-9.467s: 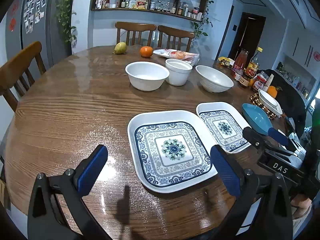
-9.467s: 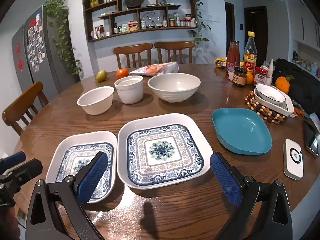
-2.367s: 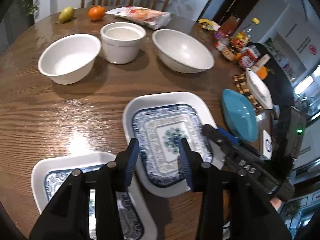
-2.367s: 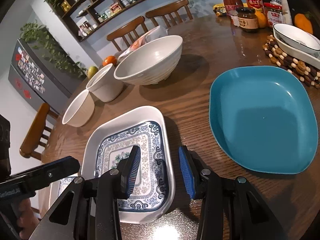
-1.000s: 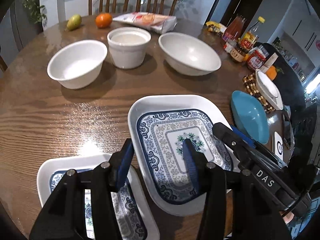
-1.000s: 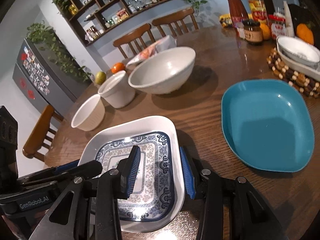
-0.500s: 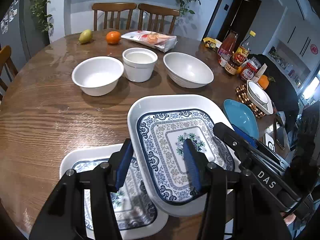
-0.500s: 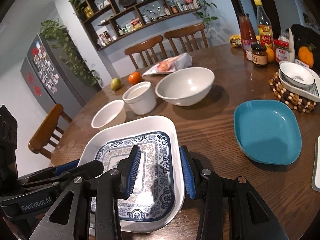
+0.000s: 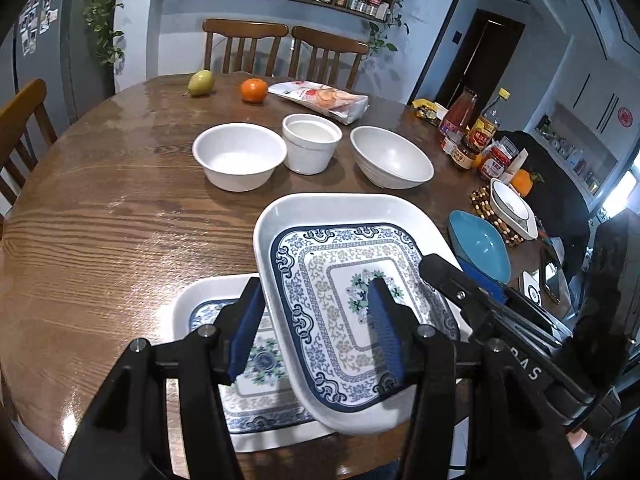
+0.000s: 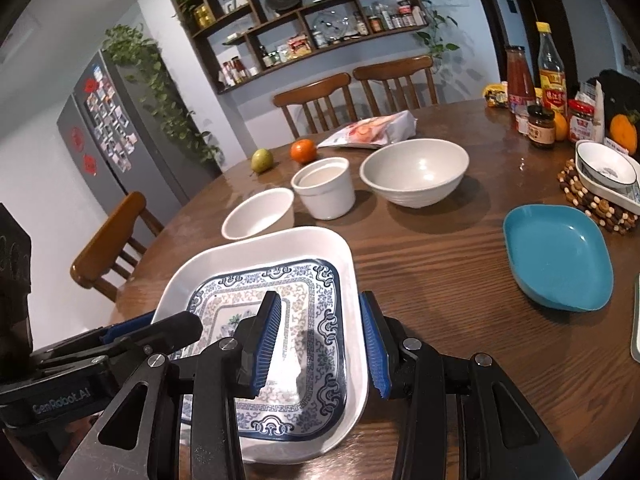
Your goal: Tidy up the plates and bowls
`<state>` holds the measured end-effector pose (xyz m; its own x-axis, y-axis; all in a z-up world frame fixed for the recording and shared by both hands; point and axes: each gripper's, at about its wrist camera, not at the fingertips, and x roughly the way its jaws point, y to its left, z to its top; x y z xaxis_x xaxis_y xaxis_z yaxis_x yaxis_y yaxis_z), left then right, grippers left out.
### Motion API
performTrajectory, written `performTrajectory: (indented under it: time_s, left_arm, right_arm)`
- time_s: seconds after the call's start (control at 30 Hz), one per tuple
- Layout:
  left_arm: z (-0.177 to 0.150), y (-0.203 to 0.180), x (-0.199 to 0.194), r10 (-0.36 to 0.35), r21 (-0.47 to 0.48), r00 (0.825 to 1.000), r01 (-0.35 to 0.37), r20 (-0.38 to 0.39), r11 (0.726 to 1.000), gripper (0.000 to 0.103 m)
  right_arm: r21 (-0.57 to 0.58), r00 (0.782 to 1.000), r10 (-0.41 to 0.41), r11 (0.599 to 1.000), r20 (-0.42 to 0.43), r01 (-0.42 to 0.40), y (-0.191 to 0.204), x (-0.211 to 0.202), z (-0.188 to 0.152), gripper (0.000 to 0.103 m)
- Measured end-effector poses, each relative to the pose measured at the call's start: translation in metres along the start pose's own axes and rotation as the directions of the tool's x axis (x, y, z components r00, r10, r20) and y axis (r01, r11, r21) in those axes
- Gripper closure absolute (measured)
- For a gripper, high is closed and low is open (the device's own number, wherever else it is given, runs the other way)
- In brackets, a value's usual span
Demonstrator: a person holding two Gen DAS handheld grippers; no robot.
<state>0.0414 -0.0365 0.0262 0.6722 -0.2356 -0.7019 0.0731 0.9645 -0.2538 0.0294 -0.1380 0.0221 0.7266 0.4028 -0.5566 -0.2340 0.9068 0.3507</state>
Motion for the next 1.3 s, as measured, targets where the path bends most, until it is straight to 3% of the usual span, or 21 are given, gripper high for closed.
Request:
performTrajectory:
  time_s: [0.67,1.3]
  left_arm:
    - [-0.02,0.057,-0.007,0.059,-0.082,0.998,-0.061,-0.024,0.995,0.052]
    - [-0.028,0.07,0.011,0.07,-0.121,0.993,-0.081,-0.094,0.989,0.051]
  right_arm:
    - [-0.067,0.992,0.023,0.997,-0.123,-0.031,0.047,0.033,-0.027,0.06]
    - [-0.08,0.98,-0.019,0.997,-0.198,0.003,0.054,0.055,-0.038,0.06]
